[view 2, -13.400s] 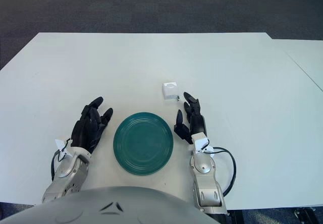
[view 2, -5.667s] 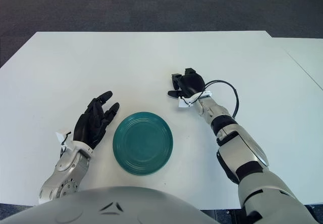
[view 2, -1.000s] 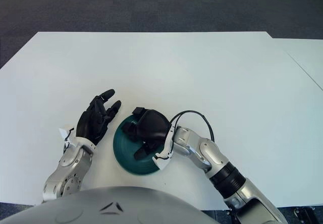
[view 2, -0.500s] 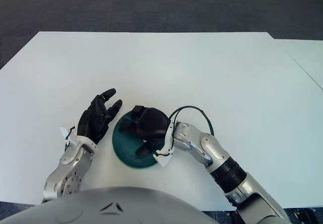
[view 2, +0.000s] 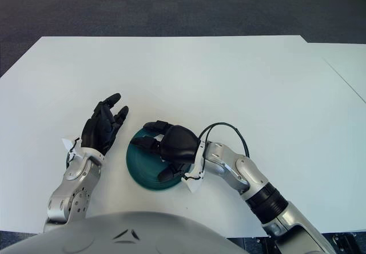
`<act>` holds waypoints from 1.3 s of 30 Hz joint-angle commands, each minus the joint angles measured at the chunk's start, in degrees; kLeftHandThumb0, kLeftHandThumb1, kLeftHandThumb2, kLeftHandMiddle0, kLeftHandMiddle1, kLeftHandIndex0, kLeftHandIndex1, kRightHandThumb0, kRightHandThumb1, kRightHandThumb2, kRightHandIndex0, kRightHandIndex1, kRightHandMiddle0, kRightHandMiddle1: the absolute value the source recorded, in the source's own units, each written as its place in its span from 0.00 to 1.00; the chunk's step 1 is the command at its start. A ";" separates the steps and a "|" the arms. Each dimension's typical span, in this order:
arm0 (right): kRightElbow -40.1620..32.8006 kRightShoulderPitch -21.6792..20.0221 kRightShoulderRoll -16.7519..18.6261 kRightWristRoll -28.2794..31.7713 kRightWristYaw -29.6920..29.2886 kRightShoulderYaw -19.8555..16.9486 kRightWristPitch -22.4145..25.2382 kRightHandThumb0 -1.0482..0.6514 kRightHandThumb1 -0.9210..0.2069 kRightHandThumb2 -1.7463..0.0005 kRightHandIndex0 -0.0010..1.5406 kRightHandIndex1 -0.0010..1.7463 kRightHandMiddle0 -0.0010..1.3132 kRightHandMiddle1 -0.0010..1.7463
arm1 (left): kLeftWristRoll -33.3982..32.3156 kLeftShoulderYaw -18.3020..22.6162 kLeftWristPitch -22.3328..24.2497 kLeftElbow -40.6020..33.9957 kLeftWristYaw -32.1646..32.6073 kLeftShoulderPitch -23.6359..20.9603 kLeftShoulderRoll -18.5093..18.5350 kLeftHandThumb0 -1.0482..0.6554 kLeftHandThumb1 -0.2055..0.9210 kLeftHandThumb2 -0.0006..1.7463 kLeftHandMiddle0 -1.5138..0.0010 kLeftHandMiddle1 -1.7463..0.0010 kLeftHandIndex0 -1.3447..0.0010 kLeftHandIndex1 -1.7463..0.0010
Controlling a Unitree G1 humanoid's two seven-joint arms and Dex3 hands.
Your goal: Put the charger into the plate.
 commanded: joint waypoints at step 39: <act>-9.00 -10.04 0.52 27.82 18.62 -18.27 24.49 0.00 0.00 0.51 0.00 0.00 0.00 0.00 | 0.44 -1.52 -0.48 1.54 -0.94 2.95 -0.93 0.06 1.00 0.55 0.87 0.99 1.00 0.72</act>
